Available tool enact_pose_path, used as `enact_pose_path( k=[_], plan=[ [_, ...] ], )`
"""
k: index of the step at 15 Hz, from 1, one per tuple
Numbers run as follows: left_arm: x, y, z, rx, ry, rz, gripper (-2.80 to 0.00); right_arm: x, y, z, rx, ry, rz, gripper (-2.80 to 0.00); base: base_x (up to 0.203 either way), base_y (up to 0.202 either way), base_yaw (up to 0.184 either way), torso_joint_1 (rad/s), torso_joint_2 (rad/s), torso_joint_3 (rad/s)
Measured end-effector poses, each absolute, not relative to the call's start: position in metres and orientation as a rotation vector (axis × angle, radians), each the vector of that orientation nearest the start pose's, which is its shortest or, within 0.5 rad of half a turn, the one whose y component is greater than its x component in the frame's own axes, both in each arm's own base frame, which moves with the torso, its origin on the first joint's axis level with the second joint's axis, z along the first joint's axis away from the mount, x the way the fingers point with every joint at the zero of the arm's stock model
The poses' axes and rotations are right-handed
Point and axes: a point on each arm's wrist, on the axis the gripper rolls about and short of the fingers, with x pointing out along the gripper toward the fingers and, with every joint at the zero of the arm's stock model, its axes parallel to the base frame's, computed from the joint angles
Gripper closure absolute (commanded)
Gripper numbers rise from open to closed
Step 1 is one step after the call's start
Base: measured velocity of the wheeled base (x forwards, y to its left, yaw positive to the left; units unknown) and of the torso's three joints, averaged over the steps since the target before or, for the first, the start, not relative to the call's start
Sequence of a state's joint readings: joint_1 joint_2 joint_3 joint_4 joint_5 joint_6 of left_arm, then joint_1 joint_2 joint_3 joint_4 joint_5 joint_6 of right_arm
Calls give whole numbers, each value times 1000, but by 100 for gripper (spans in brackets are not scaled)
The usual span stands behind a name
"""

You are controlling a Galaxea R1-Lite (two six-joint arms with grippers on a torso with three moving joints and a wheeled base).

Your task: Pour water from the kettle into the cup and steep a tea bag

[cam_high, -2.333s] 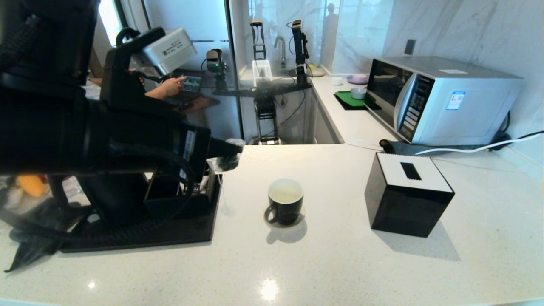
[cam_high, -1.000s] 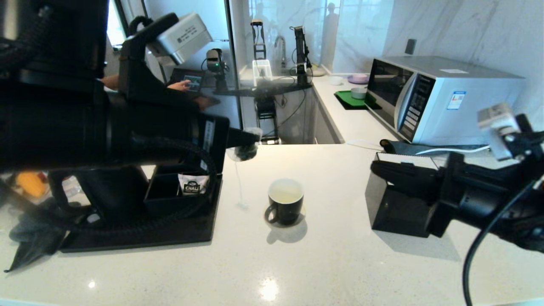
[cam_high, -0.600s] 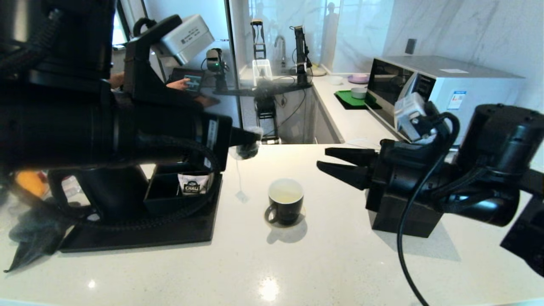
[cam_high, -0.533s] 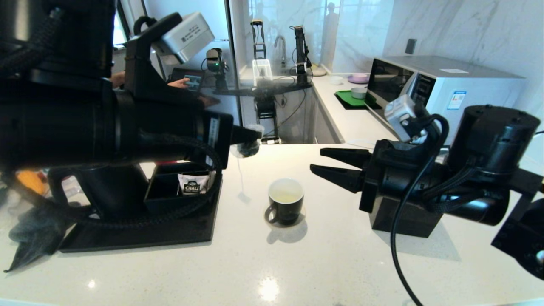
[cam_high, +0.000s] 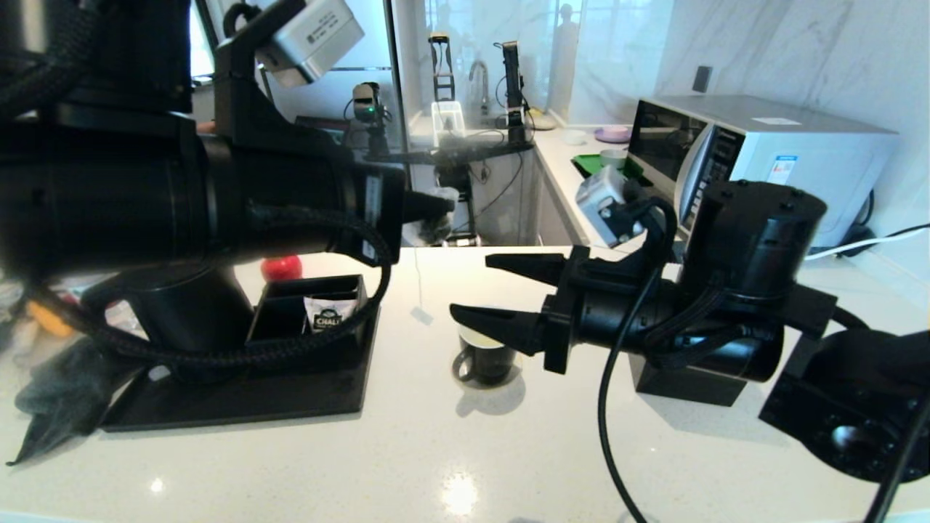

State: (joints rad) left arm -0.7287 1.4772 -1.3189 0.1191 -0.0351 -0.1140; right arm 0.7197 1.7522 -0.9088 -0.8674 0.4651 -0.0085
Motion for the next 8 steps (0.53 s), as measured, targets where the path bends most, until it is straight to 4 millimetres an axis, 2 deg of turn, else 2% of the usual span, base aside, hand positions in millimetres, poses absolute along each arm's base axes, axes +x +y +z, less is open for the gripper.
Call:
enact_pose_path(
  k=[8],
  plan=[
    [190, -172, 326, -33, 246, -752, 0, 237, 258, 212, 47, -98, 1260, -280, 0, 0, 0, 0, 0, 0]
  ],
)
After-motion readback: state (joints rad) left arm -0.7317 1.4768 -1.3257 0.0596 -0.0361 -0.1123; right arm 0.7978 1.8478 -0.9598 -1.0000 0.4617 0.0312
